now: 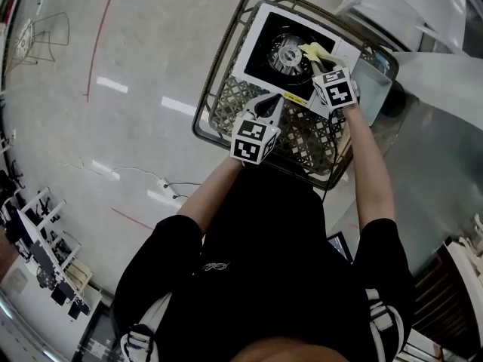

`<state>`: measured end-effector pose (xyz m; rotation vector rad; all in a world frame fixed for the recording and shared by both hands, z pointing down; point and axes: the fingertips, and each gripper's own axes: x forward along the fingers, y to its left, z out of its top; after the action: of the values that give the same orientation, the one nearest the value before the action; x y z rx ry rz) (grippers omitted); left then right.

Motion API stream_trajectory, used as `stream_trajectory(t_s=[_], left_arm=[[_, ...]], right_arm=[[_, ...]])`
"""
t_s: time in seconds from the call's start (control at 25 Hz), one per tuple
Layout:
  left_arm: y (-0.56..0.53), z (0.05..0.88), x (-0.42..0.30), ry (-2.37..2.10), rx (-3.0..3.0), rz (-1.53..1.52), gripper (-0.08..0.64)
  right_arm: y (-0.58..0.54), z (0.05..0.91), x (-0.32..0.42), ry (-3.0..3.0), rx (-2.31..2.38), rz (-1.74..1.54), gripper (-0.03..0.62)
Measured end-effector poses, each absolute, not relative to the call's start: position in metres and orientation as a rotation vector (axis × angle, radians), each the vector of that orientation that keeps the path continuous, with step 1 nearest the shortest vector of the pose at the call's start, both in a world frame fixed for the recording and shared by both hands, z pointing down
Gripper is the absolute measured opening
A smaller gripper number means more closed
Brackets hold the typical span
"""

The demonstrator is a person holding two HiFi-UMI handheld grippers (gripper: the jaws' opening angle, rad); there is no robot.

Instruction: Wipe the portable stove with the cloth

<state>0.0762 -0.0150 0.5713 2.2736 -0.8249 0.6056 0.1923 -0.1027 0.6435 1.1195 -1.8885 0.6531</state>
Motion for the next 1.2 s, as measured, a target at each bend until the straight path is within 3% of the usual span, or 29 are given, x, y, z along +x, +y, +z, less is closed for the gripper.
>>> stream_trajectory(t_s=[1.2], left_arm=[[0.034,0.561,0.062,-0.92,2.249,0.586,0.018]], right_arm=[[-0.03,0.642,0.163,-1.959,1.04,0.716,0.029]])
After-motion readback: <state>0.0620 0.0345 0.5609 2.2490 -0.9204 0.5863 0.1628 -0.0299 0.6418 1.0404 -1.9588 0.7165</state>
